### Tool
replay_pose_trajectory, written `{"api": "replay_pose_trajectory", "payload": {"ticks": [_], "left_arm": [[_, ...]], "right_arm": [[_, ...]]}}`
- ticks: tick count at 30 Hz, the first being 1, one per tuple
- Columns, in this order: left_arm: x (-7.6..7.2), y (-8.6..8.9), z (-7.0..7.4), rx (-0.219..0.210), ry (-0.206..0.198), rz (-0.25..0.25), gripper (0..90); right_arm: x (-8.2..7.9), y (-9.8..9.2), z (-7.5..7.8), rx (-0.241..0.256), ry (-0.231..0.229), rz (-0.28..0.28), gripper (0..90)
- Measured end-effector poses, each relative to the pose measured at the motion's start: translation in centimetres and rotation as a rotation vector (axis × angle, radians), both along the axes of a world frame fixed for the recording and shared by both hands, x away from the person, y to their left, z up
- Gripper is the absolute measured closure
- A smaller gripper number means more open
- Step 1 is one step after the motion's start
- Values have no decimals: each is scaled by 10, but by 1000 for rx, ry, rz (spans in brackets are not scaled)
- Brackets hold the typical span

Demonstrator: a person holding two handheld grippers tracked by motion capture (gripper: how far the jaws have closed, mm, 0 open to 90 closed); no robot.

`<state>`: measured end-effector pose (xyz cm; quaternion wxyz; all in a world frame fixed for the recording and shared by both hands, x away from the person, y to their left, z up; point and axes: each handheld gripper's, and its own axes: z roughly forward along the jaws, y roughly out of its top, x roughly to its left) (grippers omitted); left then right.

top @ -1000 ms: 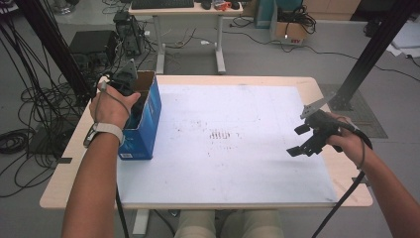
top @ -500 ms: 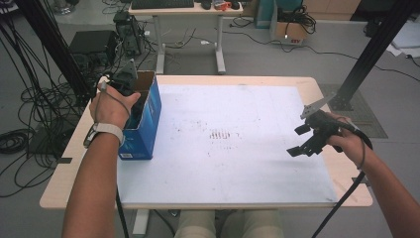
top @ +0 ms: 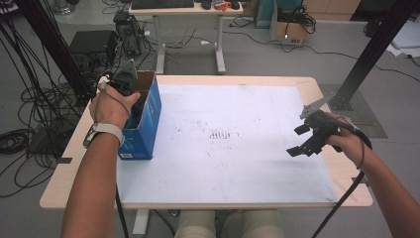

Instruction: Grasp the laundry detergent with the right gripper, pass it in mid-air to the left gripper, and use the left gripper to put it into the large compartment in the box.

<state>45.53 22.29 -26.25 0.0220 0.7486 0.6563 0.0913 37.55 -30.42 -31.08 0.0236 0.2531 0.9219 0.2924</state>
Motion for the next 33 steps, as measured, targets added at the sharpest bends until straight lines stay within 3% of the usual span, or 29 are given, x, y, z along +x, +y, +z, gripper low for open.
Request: {"api": "replay_pose_trajectory", "payload": {"ticks": [3, 5, 6, 9, 15, 17, 22, 25, 26, 33], "left_arm": [[0, 0, 0, -2, 5, 2, 373], [0, 0, 1, -3, 7, 2, 373], [0, 0, 0, -2, 5, 2, 373], [0, 0, 0, -3, 7, 1, 373], [0, 0, 0, -4, 5, -1, 373], [0, 0, 1, -4, 4, -3, 373], [0, 0, 0, -1, 0, -6, 373], [0, 0, 0, -2, -17, -3, 372], [0, 0, -1, 1, -23, -5, 371], [-3, 3, 1, -22, -46, -4, 304]], "right_arm": [[-2, 1, 1, -10, 19, -21, 44], [1, 1, -1, 2, -4, 6, 43], [-1, 1, 1, -10, 19, -19, 43], [1, 1, 0, 1, -6, 11, 43], [1, 2, -1, -1, -2, 8, 44], [2, 1, 1, -28, 3, 25, 44], [-1, 2, 0, -11, 19, -14, 43], [-1, 2, 0, -13, 21, -13, 43], [1, 2, -2, -1, -2, 14, 43], [0, 1, -1, -6, 6, 3, 43]]}}
